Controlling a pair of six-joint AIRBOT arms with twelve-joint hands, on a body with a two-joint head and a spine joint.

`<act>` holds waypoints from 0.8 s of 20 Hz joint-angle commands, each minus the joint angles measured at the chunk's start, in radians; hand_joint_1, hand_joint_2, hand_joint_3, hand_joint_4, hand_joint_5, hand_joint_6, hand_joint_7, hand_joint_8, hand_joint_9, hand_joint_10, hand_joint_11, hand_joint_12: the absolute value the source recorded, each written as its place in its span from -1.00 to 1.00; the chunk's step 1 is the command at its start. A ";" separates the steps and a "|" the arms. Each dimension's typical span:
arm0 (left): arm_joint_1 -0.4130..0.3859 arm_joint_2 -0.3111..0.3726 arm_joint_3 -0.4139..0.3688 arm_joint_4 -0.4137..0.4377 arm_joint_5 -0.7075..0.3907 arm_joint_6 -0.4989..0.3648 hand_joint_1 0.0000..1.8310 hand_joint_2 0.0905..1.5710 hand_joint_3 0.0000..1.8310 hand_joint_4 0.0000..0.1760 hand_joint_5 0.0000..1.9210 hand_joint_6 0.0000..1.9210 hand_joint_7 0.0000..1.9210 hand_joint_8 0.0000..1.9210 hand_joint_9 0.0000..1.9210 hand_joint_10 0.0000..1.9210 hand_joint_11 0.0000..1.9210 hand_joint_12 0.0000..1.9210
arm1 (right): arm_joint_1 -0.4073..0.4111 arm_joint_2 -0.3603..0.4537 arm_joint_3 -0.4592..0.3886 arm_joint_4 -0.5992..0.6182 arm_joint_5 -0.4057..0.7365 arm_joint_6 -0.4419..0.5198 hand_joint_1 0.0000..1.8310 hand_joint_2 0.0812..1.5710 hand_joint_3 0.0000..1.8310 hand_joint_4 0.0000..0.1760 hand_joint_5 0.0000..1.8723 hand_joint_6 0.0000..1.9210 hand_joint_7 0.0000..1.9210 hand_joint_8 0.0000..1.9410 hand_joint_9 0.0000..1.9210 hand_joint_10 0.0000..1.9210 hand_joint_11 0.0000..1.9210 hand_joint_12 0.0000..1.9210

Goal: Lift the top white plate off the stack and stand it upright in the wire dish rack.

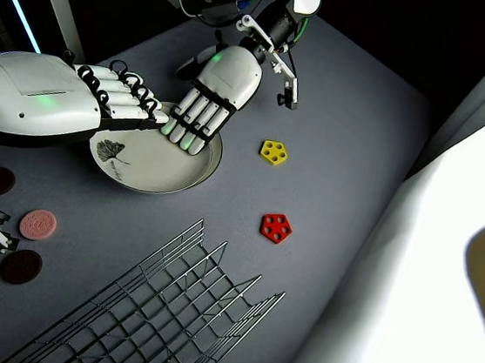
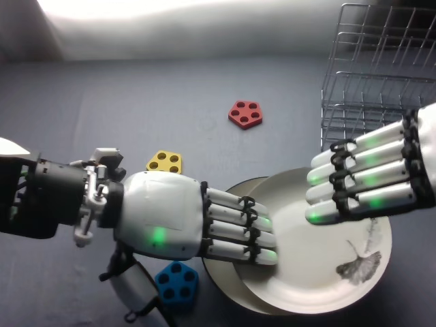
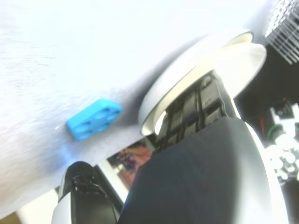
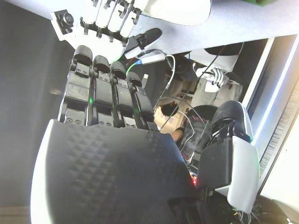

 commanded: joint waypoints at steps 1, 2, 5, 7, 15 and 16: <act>-0.016 -0.015 -0.010 -0.026 -0.016 0.001 -0.87 0.10 -1.00 -1.00 -0.96 -1.00 -0.95 -0.99 -0.95 -1.00 -0.95 -0.99 | 0.002 0.005 0.000 0.074 0.034 -0.013 -0.74 0.16 -1.00 -1.00 -0.98 -1.00 -0.93 -0.99 -0.91 -0.99 -0.85 -0.99; -0.020 -0.022 -0.013 -0.022 -0.011 0.001 -0.86 0.10 -1.00 -1.00 -0.97 -1.00 -0.97 -1.00 -0.97 -1.00 -0.96 -1.00 | -0.007 -0.001 0.002 0.081 0.024 -0.026 -0.74 0.16 -1.00 -1.00 -0.99 -1.00 -0.93 -1.00 -0.90 -0.99 -0.85 -0.99; -0.031 -0.042 -0.013 -0.016 -0.002 0.000 -0.87 0.09 -1.00 -1.00 -0.95 -0.99 -0.93 -0.99 -0.93 -0.98 -0.91 -0.97 | -0.021 -0.008 0.004 0.099 0.011 -0.068 -0.72 0.12 -1.00 -1.00 -0.89 -0.98 -0.84 -0.99 -0.83 -0.98 -0.78 -0.97; -0.044 -0.055 -0.012 -0.010 0.004 -0.001 -0.86 0.09 -1.00 -1.00 -0.95 -1.00 -0.93 -0.99 -0.91 -0.98 -0.91 -0.97 | -0.033 -0.016 0.004 0.106 -0.009 -0.090 -0.79 0.07 -1.00 -1.00 -0.88 -0.98 -0.84 -0.99 -0.84 -0.99 -0.81 -0.98; -0.053 -0.075 -0.009 -0.001 0.012 -0.006 -0.91 0.09 -1.00 -1.00 -0.93 -0.99 -0.94 -0.99 -0.93 -0.99 -0.90 -0.97 | -0.082 -0.041 0.021 0.158 -0.065 -0.117 -0.25 0.02 -0.99 -1.00 -0.96 -1.00 -0.91 -1.00 -0.87 -1.00 -0.81 -0.99; -0.053 -0.075 -0.006 0.000 0.010 -0.006 -0.91 0.09 -1.00 -1.00 -0.93 -0.99 -0.93 -0.99 -0.93 -0.99 -0.89 -0.97 | -0.082 -0.042 0.021 0.158 -0.066 -0.119 -0.18 0.05 -0.98 -1.00 -0.97 -1.00 -0.93 -1.00 -0.88 -1.00 -0.82 -0.99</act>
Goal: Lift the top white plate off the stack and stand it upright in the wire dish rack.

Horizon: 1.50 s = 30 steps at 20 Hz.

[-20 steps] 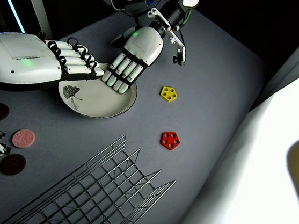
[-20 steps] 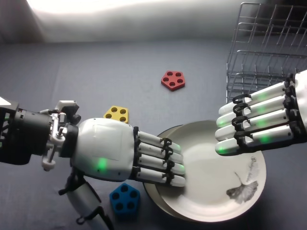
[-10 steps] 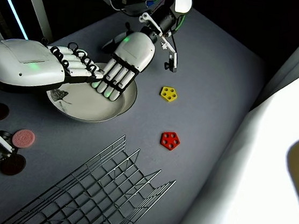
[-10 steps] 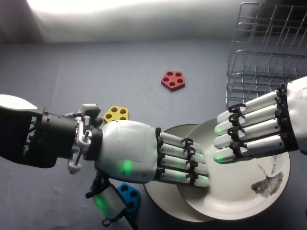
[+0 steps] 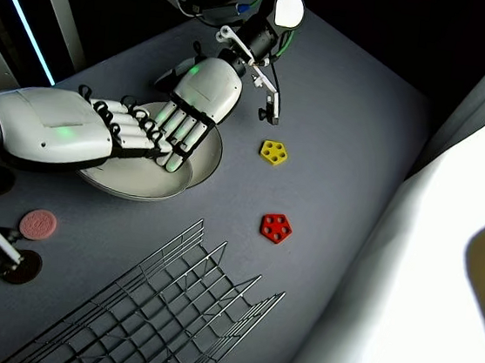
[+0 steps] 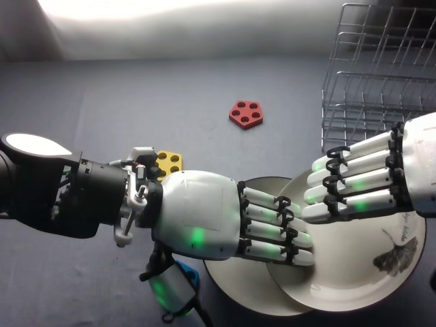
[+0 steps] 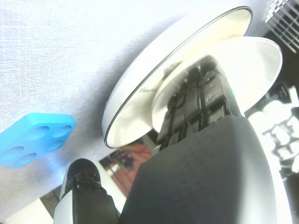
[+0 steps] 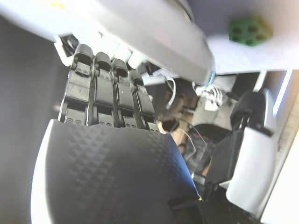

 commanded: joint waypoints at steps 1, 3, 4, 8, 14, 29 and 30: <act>-0.012 -0.010 -0.001 -0.017 -0.033 -0.002 -0.90 0.09 -1.00 -1.00 -0.94 -1.00 -0.94 -1.00 -0.93 -0.99 -0.90 -0.97 | 0.003 0.007 -0.002 0.064 0.049 -0.007 -0.05 0.05 -0.98 -1.00 -0.93 -0.99 -0.92 -0.99 -0.88 -1.00 -0.82 -0.99; -0.012 -0.010 0.003 -0.017 -0.035 -0.002 -0.89 0.09 -1.00 -1.00 -0.95 -1.00 -0.95 -1.00 -0.94 -1.00 -0.91 -0.98 | 0.003 0.006 -0.003 0.064 0.047 -0.012 0.08 0.10 -0.98 -1.00 -0.95 -1.00 -0.96 -1.00 -0.91 -1.00 -0.85 -1.00; -0.012 -0.010 0.005 -0.017 -0.036 -0.002 -0.88 0.09 -1.00 -1.00 -0.95 -1.00 -0.95 -1.00 -0.95 -1.00 -0.91 -0.98 | 0.003 0.006 -0.003 0.064 0.045 -0.013 0.10 0.14 -0.99 -1.00 -0.92 -1.00 -0.95 -1.00 -0.91 -1.00 -0.84 -0.99; -0.012 -0.010 0.008 -0.016 -0.038 -0.003 -0.89 0.09 -1.00 -1.00 -0.94 -0.99 -0.93 -0.99 -0.92 -0.99 -0.90 -0.97 | -0.004 0.004 -0.002 0.067 0.042 -0.016 0.22 0.25 -0.99 -1.00 -0.86 -1.00 -0.92 -1.00 -0.90 -1.00 -0.84 -0.99; -0.012 -0.010 0.015 -0.016 -0.041 -0.004 -0.88 0.11 -1.00 -1.00 -0.91 -0.99 -0.91 -0.99 -0.91 -1.00 -0.91 -0.98 | -0.045 -0.011 -0.004 0.104 0.010 -0.088 0.27 0.23 -1.00 -1.00 -0.85 -1.00 -0.90 -1.00 -0.89 -1.00 -0.81 -0.98; -0.012 -0.015 0.039 -0.026 -0.043 -0.005 -0.86 0.09 -1.00 -1.00 -0.90 -0.99 -0.90 -0.99 -0.90 -0.99 -0.87 -0.97 | -0.131 -0.040 -0.011 0.188 -0.017 -0.142 0.34 0.32 -0.99 -1.00 -0.56 -0.99 -0.57 -0.99 -0.56 -0.98 -0.52 -0.87; -0.012 -0.015 0.041 -0.026 -0.044 -0.005 -0.89 0.09 -1.00 -1.00 -0.90 -0.99 -0.90 -0.99 -0.90 -0.99 -0.87 -0.97 | -0.132 -0.040 -0.013 0.188 -0.017 -0.142 0.36 0.32 -1.00 -1.00 -0.52 -0.99 -0.53 -0.99 -0.51 -0.99 -0.49 -0.87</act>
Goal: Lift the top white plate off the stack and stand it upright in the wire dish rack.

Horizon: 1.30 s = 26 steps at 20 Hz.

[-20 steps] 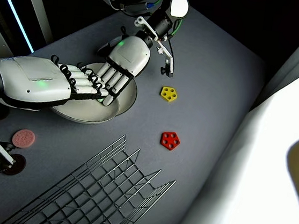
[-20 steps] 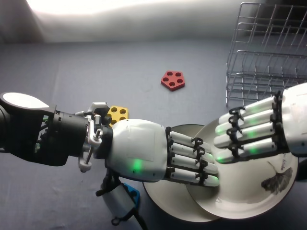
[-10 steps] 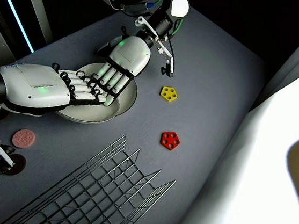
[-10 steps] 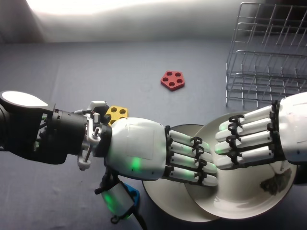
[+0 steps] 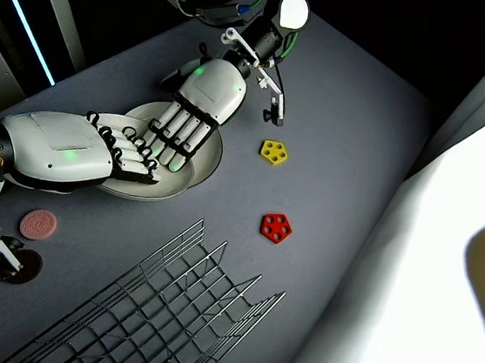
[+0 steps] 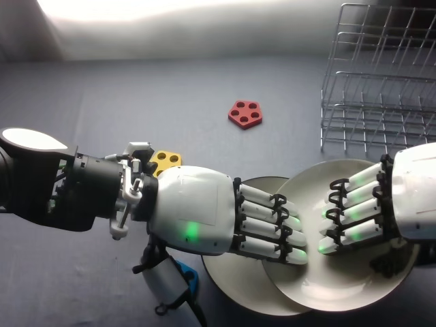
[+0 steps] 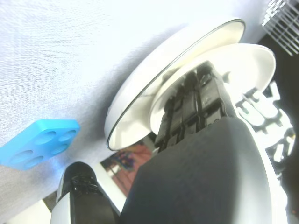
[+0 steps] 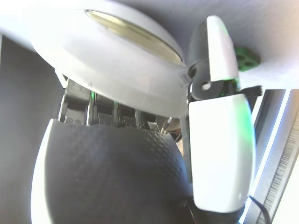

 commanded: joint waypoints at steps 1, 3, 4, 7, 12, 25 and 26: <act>-0.012 -0.006 0.001 -0.024 -0.017 -0.003 -0.90 0.11 -1.00 -1.00 -0.92 -1.00 -0.91 -1.00 -0.90 -0.99 -0.87 -0.97 | -0.005 0.008 -0.004 0.045 0.057 -0.002 0.38 0.31 -1.00 -1.00 -0.44 -0.99 -0.46 -0.99 -0.42 -0.99 -0.43 -0.86; -0.012 -0.006 0.001 -0.025 -0.017 -0.003 -0.89 0.10 -1.00 -1.00 -0.90 -0.99 -0.89 -0.99 -0.88 -0.99 -0.85 -0.96 | -0.008 0.010 -0.010 0.064 0.054 -0.022 0.45 0.29 -1.00 -1.00 -0.29 -0.99 -0.29 -0.99 -0.29 -0.99 -0.30 -0.82; -0.011 -0.006 0.001 -0.025 -0.017 -0.003 -0.88 0.10 -1.00 -1.00 -0.89 -0.99 -0.89 -0.99 -0.88 -0.99 -0.84 -0.96 | -0.009 0.012 -0.012 0.070 0.054 -0.025 0.49 0.32 -1.00 -1.00 -0.20 -0.99 -0.18 -0.99 -0.17 -0.98 -0.19 -0.79; -0.011 -0.006 0.001 -0.025 -0.017 -0.003 -0.89 0.11 -1.00 -1.00 -0.88 -0.99 -0.87 -0.99 -0.86 -0.99 -0.83 -0.96 | -0.014 0.019 -0.016 0.076 0.054 -0.026 0.65 0.32 -1.00 -1.00 -0.02 -0.16 0.15 -0.38 0.02 -0.10 -0.04 0.43; -0.017 0.000 0.008 -0.077 -0.023 -0.007 -0.88 0.11 -1.00 -1.00 -0.90 -1.00 -0.90 -1.00 -0.91 -1.00 -0.86 -0.98 | -0.019 0.028 -0.017 0.081 0.062 -0.026 0.63 0.29 -1.00 -1.00 0.06 -0.05 0.18 -0.51 0.10 -0.17 0.09 0.32; -0.141 0.051 0.151 -0.208 -0.125 -0.073 -0.89 0.11 -1.00 -1.00 -0.89 -0.99 -0.87 -0.99 -0.86 -0.99 -0.84 -0.97 | 0.056 0.045 -0.071 0.195 0.113 0.007 0.63 0.31 -1.00 -1.00 0.03 0.02 0.12 -0.42 0.08 -0.13 0.07 0.36; -0.141 0.057 0.156 -0.210 -0.129 -0.079 -0.90 0.12 -1.00 -1.00 -0.89 -0.99 -0.87 -0.99 -0.87 -0.99 -0.84 -0.98 | 0.067 0.044 -0.079 0.205 0.111 0.007 0.63 0.31 -1.00 -1.00 0.03 0.01 0.13 -0.43 0.09 -0.14 0.07 0.36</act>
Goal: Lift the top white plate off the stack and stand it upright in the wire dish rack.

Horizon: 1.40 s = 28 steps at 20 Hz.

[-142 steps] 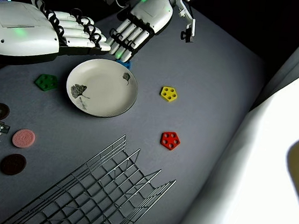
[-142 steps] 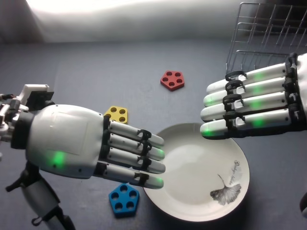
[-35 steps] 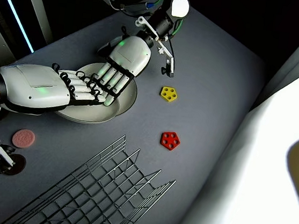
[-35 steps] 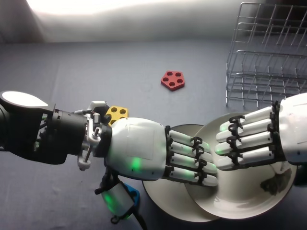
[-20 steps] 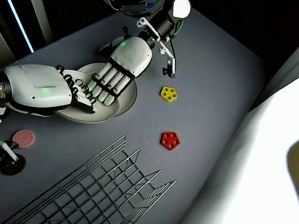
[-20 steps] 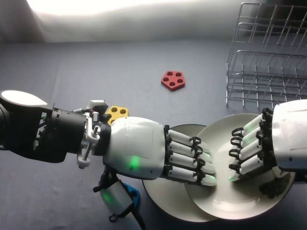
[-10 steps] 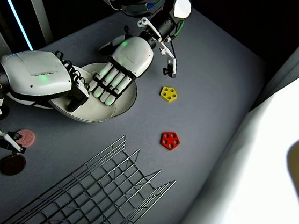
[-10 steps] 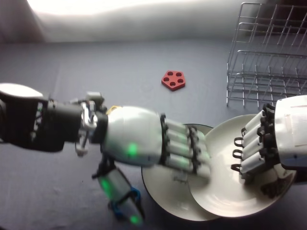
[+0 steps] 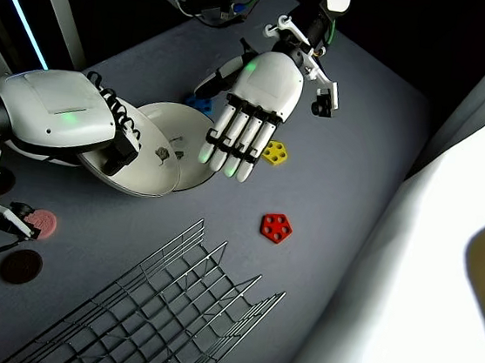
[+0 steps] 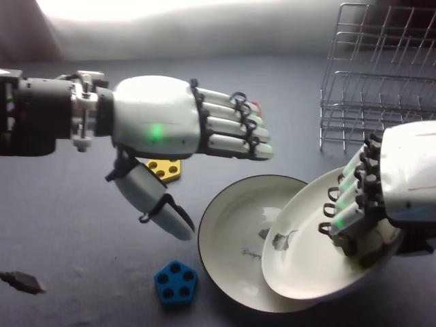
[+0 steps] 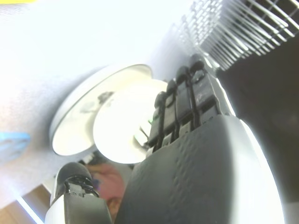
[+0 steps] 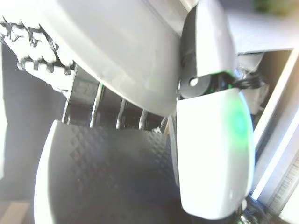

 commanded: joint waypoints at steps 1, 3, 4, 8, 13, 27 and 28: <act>-0.024 0.011 0.002 -0.076 -0.065 -0.008 -0.88 0.12 -1.00 -1.00 -0.90 -1.00 -0.87 -0.99 -0.85 -0.99 -0.84 -0.97 | 0.018 0.008 -0.009 0.061 0.056 0.003 0.63 0.30 -1.00 -1.00 0.05 -0.02 0.15 -0.48 0.12 -0.18 0.10 0.33; -0.024 0.028 0.017 -0.081 -0.077 -0.017 -0.88 0.11 -1.00 -1.00 -0.89 -0.99 -0.87 -1.00 -0.86 -1.00 -0.84 -0.98 | 0.044 0.007 -0.019 0.075 0.040 0.003 0.63 0.28 -1.00 -1.00 0.07 -0.07 0.20 -0.58 0.16 -0.24 0.12 0.30; -0.024 0.033 0.026 -0.082 -0.085 -0.020 -0.86 0.11 -1.00 -1.00 -0.87 -0.99 -0.85 -0.99 -0.84 -0.99 -0.82 -0.97 | 0.051 0.007 -0.022 0.081 0.037 0.003 0.63 0.28 -1.00 -1.00 0.07 -0.07 0.21 -0.59 0.16 -0.24 0.11 0.31; -0.016 0.060 0.067 -0.077 -0.119 -0.035 -0.85 0.10 -1.00 -1.00 -0.87 -0.99 -0.85 -0.99 -0.84 -0.99 -0.81 -0.96 | 0.085 0.000 -0.024 0.114 0.032 0.010 0.64 0.27 -1.00 -1.00 0.12 -0.11 0.25 -0.65 0.17 -0.30 0.08 0.31; 0.038 0.100 0.111 -0.067 -0.169 -0.040 -0.87 0.11 -1.00 -1.00 -0.88 -1.00 -0.87 -1.00 -0.86 -1.00 -0.82 -0.97 | 0.148 -0.016 -0.009 0.193 0.014 0.008 0.64 0.28 -1.00 -1.00 0.11 -0.08 0.21 -0.57 0.17 -0.30 0.07 0.32; 0.101 0.190 0.171 -0.111 -0.245 -0.030 -0.88 0.11 -1.00 -1.00 -0.91 -1.00 -0.89 -1.00 -0.89 -1.00 -0.85 -0.99 | 0.288 -0.027 0.020 0.342 0.019 0.007 0.63 0.30 -1.00 -1.00 0.05 0.00 0.13 -0.48 0.14 -0.22 0.07 0.37; 0.103 0.195 0.171 -0.110 -0.246 -0.016 -0.87 0.11 -1.00 -1.00 -0.90 -1.00 -0.88 -0.99 -0.87 -0.99 -0.83 -0.98 | 0.293 -0.027 0.024 0.350 0.019 0.006 0.63 0.29 -1.00 -1.00 0.06 -0.03 0.15 -0.50 0.18 -0.28 0.08 0.35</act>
